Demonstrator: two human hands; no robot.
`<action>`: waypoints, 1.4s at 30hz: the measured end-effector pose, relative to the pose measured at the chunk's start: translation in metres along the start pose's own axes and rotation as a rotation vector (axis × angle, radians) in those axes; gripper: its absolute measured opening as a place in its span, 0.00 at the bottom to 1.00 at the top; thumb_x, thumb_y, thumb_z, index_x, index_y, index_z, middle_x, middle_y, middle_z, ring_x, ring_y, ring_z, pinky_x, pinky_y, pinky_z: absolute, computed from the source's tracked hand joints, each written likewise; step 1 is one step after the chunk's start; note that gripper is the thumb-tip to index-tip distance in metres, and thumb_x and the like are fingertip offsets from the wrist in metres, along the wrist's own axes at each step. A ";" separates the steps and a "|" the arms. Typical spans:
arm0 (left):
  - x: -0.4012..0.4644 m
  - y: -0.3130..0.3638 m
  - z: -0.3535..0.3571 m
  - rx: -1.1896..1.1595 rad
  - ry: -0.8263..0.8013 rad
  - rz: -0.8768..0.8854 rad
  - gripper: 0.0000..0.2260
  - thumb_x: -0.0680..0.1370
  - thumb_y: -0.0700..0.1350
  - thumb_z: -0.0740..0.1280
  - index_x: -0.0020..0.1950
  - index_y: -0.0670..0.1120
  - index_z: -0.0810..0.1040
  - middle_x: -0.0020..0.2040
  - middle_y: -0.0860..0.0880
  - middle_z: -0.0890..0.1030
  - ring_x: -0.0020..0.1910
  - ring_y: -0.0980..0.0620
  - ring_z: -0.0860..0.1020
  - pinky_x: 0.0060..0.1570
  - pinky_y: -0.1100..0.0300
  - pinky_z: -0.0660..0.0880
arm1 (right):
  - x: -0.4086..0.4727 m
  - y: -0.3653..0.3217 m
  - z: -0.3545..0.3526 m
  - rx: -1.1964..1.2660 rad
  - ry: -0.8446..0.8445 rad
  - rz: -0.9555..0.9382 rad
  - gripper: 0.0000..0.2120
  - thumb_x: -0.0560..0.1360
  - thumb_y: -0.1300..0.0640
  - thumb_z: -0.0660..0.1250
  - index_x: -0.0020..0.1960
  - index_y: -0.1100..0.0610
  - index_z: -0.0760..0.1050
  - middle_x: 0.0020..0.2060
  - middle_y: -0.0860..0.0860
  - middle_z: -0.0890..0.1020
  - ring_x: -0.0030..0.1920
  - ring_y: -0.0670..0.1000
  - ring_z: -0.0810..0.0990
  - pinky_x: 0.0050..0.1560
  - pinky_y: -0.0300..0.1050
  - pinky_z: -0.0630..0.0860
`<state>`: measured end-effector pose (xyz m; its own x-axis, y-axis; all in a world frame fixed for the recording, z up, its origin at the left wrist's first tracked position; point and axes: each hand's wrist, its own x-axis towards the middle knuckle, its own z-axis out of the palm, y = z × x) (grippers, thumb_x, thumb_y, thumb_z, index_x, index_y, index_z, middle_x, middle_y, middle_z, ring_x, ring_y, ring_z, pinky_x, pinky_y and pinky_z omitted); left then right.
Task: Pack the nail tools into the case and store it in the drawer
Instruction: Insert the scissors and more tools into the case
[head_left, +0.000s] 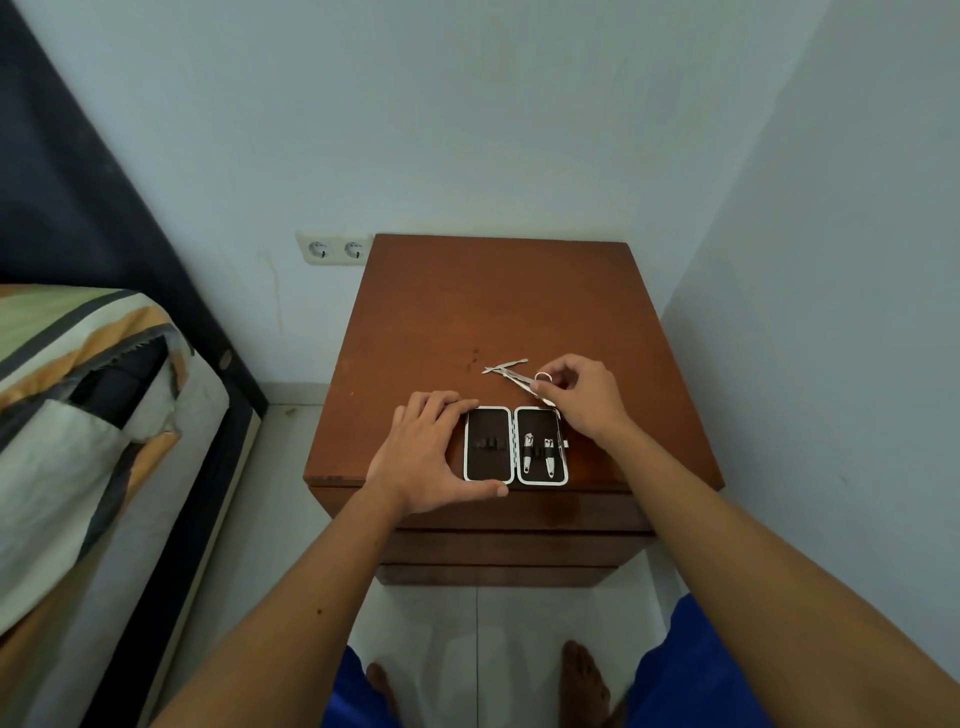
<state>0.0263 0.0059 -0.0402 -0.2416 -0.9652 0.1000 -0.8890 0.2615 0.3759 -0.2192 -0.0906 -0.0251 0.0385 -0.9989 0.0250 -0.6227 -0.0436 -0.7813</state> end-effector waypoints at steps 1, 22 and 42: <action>0.000 0.000 0.000 0.000 0.001 0.001 0.52 0.64 0.84 0.66 0.80 0.56 0.66 0.75 0.55 0.68 0.74 0.52 0.62 0.73 0.48 0.64 | 0.000 0.000 -0.002 0.033 0.001 0.002 0.05 0.73 0.53 0.80 0.46 0.51 0.85 0.38 0.45 0.82 0.37 0.42 0.76 0.43 0.39 0.71; 0.001 0.000 -0.001 0.001 -0.025 -0.009 0.52 0.64 0.85 0.65 0.81 0.57 0.64 0.77 0.56 0.66 0.75 0.53 0.60 0.75 0.47 0.63 | 0.005 0.013 -0.022 0.323 0.053 0.223 0.13 0.71 0.60 0.81 0.54 0.57 0.84 0.39 0.54 0.88 0.36 0.48 0.83 0.45 0.43 0.82; 0.000 0.001 0.000 -0.007 -0.003 -0.006 0.53 0.63 0.85 0.65 0.80 0.56 0.66 0.76 0.55 0.68 0.74 0.53 0.61 0.72 0.49 0.64 | -0.005 0.001 -0.039 0.188 -0.247 0.063 0.06 0.77 0.62 0.75 0.53 0.54 0.84 0.38 0.53 0.88 0.37 0.47 0.84 0.47 0.46 0.82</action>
<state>0.0253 0.0057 -0.0396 -0.2380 -0.9666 0.0947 -0.8877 0.2560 0.3827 -0.2505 -0.0867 -0.0017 0.2074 -0.9648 -0.1615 -0.4758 0.0448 -0.8784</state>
